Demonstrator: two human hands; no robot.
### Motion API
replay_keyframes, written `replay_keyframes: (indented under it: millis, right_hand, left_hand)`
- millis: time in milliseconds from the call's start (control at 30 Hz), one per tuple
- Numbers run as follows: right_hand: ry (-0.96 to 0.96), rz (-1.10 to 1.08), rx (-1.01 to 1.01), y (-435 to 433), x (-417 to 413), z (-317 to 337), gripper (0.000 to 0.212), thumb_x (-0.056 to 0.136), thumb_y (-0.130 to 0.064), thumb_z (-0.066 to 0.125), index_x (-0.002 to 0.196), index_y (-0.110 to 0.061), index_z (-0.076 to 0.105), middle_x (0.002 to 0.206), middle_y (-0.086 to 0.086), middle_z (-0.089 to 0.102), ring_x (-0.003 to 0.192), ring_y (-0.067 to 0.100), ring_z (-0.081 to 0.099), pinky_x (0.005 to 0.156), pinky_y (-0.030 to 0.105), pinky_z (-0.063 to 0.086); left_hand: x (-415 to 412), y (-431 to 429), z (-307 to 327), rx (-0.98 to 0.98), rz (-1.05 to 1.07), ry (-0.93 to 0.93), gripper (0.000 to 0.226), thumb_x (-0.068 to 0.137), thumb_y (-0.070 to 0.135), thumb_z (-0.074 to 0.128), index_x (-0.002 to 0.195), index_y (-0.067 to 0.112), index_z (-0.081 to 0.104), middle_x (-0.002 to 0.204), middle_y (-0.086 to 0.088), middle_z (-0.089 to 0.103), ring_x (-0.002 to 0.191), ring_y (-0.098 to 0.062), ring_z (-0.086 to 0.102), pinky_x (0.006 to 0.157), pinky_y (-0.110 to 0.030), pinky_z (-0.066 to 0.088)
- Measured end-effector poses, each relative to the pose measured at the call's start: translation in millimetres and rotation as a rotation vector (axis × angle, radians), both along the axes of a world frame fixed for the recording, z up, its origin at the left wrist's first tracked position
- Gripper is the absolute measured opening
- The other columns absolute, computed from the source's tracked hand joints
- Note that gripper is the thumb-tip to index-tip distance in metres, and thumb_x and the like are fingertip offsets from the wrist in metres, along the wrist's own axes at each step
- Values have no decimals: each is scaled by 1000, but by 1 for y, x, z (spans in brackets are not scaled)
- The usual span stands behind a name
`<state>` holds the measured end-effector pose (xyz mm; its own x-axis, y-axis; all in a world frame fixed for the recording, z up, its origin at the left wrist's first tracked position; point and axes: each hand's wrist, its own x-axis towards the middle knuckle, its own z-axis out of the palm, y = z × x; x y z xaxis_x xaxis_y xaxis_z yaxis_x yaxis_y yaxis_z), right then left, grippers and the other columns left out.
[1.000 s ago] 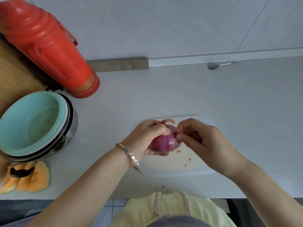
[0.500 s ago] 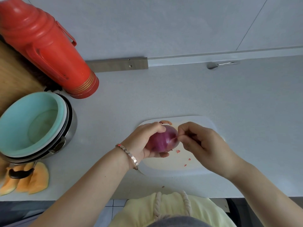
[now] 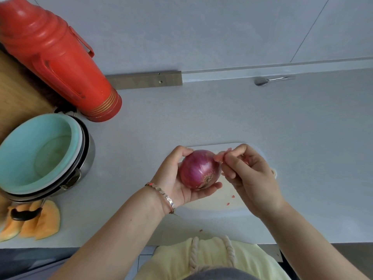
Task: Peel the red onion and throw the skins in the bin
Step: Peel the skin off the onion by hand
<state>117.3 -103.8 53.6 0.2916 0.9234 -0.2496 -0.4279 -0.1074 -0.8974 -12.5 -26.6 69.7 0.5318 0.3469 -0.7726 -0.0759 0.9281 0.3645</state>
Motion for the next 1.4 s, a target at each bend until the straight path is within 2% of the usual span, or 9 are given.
replay_keyframes:
  millis: [100,233,367,467,633,767,1000,1133,1400]
  right_hand:
    - [-36,-31,-49,-1,3,-2,25,74,-1,47,69,-23,58,60,-5,56,43,7,36,45,18,31]
    - [15,-57,-108,-5,13,2,48,76,13,23,58,-14,59,50,-3,39,40,8,27,37,15,24]
    - [3,-9,-104,-8,19,7,21,57,-7,30,41,-16,42,45,-2,31,39,11,23,40,20,18]
    - [-104,22,-107,-8,22,12,21,63,-14,34,43,-20,39,46,-4,29,42,11,22,43,20,18]
    - [-459,93,-17,-7,20,25,15,77,-28,70,65,-21,66,44,-9,37,41,4,32,42,10,34]
    - [-575,272,88,-7,24,28,11,72,-20,67,81,-15,69,48,-9,24,43,6,24,43,6,30]
    - [-801,406,80,-5,31,32,25,74,-5,73,79,-29,66,47,-14,34,46,5,28,48,9,26]
    - [-846,428,88,-3,32,33,26,70,-9,77,70,-32,65,55,-11,40,48,5,31,48,10,26]
    - [-753,531,17,-3,31,32,16,63,-8,81,65,-19,69,55,-9,42,49,5,35,49,11,29]
  left_hand:
    - [-2,0,-1,10,12,-15,34,81,29,52,95,-1,61,80,-25,68,77,-46,64,45,-32,55]
    - [-8,3,-7,75,15,-126,38,65,25,61,95,3,68,87,-25,70,86,-48,65,47,-29,55]
    - [-10,4,-13,207,-56,-256,54,48,30,87,98,15,73,100,-19,70,92,-42,66,53,-28,56]
    - [-10,3,-17,377,-128,-227,67,38,36,92,100,24,72,106,-12,67,95,-37,65,56,-28,55]
    - [-14,5,-12,540,-209,-182,58,48,20,70,106,17,63,101,0,68,80,-25,70,58,-34,57]
    - [-15,7,-13,623,-264,-166,59,45,16,70,102,10,58,109,-9,64,84,-28,66,57,-38,56]
    - [-16,12,-14,728,-367,-85,56,44,18,71,99,13,60,102,-7,67,88,-24,66,56,-34,54]
    - [-17,14,-14,772,-445,-41,56,41,21,71,96,18,61,90,8,72,87,-13,68,63,-31,56]
    - [-17,14,-13,882,-601,24,62,39,29,72,99,20,61,102,-3,66,95,-17,66,81,-33,56]
